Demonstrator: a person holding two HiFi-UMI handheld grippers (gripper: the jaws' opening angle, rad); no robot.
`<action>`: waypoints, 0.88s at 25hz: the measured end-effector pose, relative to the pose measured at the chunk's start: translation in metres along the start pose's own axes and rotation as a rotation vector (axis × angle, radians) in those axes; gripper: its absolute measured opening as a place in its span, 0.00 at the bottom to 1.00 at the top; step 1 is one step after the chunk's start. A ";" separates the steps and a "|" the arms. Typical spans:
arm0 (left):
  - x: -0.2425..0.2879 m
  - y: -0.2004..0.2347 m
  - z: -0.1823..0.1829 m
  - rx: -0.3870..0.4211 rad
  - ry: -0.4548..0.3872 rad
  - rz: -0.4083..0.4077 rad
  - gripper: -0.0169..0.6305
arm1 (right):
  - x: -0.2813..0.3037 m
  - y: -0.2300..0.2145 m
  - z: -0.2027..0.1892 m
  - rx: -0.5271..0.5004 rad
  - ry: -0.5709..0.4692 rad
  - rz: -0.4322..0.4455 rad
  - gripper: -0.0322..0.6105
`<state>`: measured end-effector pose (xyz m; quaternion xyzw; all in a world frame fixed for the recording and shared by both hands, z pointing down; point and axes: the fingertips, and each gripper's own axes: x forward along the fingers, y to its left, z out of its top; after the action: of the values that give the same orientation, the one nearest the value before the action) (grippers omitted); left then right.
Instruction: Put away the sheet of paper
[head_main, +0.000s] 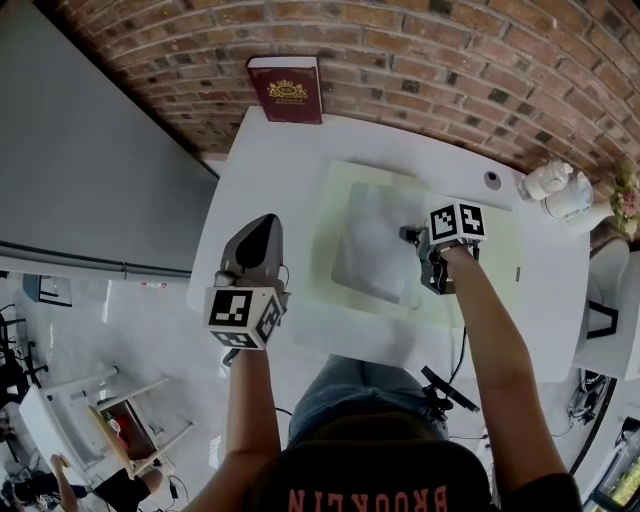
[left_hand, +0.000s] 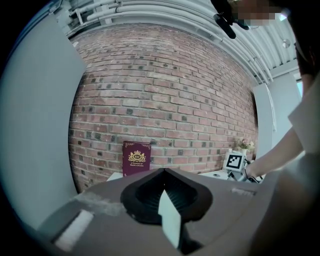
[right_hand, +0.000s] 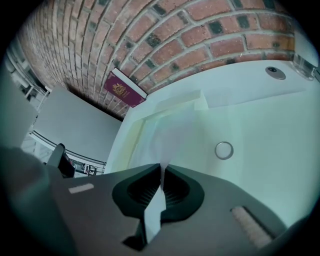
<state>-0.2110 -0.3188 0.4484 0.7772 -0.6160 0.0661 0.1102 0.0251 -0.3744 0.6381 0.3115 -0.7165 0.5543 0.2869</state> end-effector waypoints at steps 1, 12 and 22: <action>-0.001 0.002 0.000 -0.003 0.000 0.003 0.02 | 0.002 0.003 0.001 0.002 -0.001 0.005 0.05; -0.019 0.015 -0.008 -0.024 0.003 0.047 0.02 | 0.019 0.007 0.006 -0.007 -0.014 -0.013 0.22; -0.031 0.017 -0.011 -0.034 0.000 0.073 0.02 | 0.015 -0.005 0.000 -0.083 -0.021 -0.193 0.70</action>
<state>-0.2347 -0.2906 0.4535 0.7521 -0.6451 0.0598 0.1209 0.0197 -0.3768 0.6528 0.3728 -0.7084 0.4908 0.3440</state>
